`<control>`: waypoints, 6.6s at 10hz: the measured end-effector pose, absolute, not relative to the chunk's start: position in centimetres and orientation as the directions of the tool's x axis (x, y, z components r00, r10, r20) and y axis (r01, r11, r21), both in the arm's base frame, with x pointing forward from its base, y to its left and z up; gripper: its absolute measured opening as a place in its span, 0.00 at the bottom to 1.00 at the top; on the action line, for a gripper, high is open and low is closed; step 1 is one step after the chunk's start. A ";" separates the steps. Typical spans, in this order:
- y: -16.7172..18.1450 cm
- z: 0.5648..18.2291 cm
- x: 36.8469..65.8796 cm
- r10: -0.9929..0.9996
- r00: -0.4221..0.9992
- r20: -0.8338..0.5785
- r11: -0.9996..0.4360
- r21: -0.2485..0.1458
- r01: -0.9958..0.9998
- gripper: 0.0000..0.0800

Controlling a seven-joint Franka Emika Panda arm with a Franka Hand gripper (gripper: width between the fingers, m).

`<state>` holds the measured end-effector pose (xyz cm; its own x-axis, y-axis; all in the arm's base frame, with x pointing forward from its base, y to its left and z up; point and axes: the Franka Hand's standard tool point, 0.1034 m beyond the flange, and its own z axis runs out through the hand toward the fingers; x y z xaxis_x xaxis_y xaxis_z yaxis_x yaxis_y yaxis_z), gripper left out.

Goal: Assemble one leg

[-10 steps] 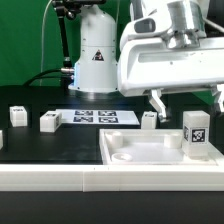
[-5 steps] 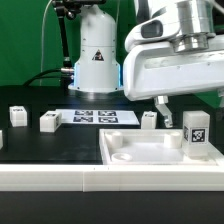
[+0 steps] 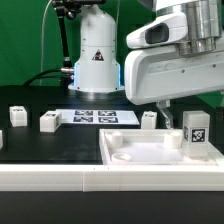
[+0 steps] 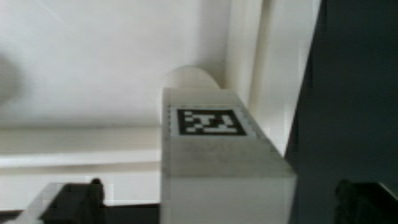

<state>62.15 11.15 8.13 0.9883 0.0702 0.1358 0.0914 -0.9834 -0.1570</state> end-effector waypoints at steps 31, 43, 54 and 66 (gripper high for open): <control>11.6 7.2 61.7 -0.399 0.916 0.049 -0.909 -0.149 -0.388 0.81; 11.2 7.4 62.6 0.228 0.956 0.184 -0.971 -0.030 0.237 0.75; 11.4 7.1 62.5 -0.349 0.923 0.161 -0.932 -0.164 -0.324 0.36; 11.5 6.9 62.1 -0.913 0.409 -0.009 -0.395 -0.238 -0.887 0.46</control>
Offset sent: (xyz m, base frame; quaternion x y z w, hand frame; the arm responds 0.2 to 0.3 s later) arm 0.0000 0.0000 0.0000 0.0000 0.0000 0.0000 1.0000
